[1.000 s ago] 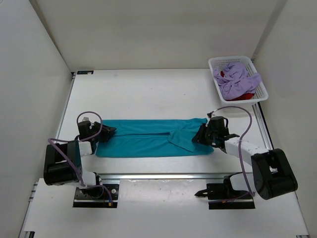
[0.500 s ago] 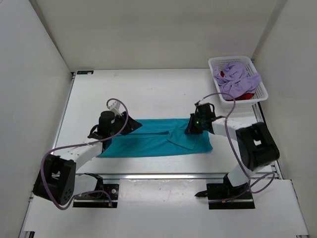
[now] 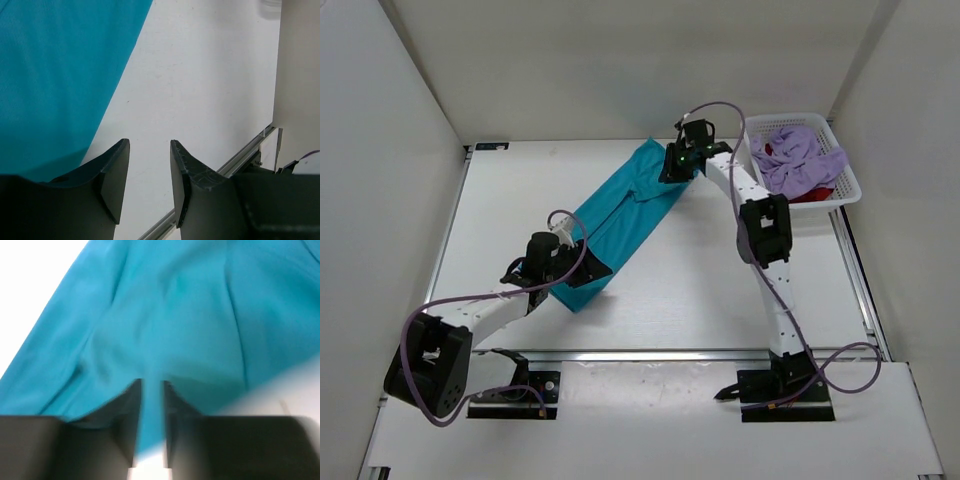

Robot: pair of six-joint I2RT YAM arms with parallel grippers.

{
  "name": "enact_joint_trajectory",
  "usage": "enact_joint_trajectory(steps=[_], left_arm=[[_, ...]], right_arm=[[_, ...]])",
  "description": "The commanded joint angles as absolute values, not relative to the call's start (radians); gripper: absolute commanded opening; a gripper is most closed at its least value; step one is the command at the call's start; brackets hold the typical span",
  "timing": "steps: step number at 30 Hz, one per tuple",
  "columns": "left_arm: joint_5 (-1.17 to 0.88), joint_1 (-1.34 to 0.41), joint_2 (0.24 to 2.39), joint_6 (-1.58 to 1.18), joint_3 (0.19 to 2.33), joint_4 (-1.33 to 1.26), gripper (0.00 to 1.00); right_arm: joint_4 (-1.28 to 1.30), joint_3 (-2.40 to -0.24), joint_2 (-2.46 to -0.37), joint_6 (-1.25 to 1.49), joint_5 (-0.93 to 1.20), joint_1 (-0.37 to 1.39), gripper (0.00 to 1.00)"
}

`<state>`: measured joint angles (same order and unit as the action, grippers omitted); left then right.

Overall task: Fold and stack the t-shirts
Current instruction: Rotate the tshirt 90 degrees

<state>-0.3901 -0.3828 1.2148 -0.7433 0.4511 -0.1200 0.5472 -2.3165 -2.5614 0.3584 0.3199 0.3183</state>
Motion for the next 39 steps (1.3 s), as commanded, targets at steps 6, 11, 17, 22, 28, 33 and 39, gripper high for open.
enact_joint_trajectory(steps=[6, 11, 17, 22, 28, 33, 39], left_arm=[[-0.422, -0.362, 1.169, -0.706, 0.440, -0.075, 0.49], [-0.433, -0.292, 1.092, -0.648, 0.448, 0.024, 0.50], [-0.491, -0.158, 1.011, -0.588, 0.508, 0.121, 0.51], [-0.564, -0.112, 0.994, -0.630, 0.486, 0.077, 0.52], [-0.552, -0.098, 0.993, -0.606, 0.505, 0.100, 0.52], [-0.569, -0.060, 1.000, -0.598, 0.494, 0.107, 0.51], [-0.545, -0.109, 1.020, -0.578, 0.495, 0.117, 0.52]], right_arm=[[0.567, -1.840, -1.863, 0.242, 0.227, 0.379, 0.35], [0.180, -1.121, -1.478, 0.424, 0.273, 0.503, 0.39], [-0.216, -0.824, -1.560, 0.693, 0.209, 0.825, 0.48], [-0.232, -0.957, -1.779, 0.758, 0.107, 0.948, 0.50], [-0.206, -1.093, -1.994, 0.830, 0.129, 0.977, 0.46], [-0.202, -1.100, -2.059, 0.859, 0.167, 0.970, 0.17], [-0.215, -0.890, -1.820, 0.830, 0.152, 0.879, 0.00]])
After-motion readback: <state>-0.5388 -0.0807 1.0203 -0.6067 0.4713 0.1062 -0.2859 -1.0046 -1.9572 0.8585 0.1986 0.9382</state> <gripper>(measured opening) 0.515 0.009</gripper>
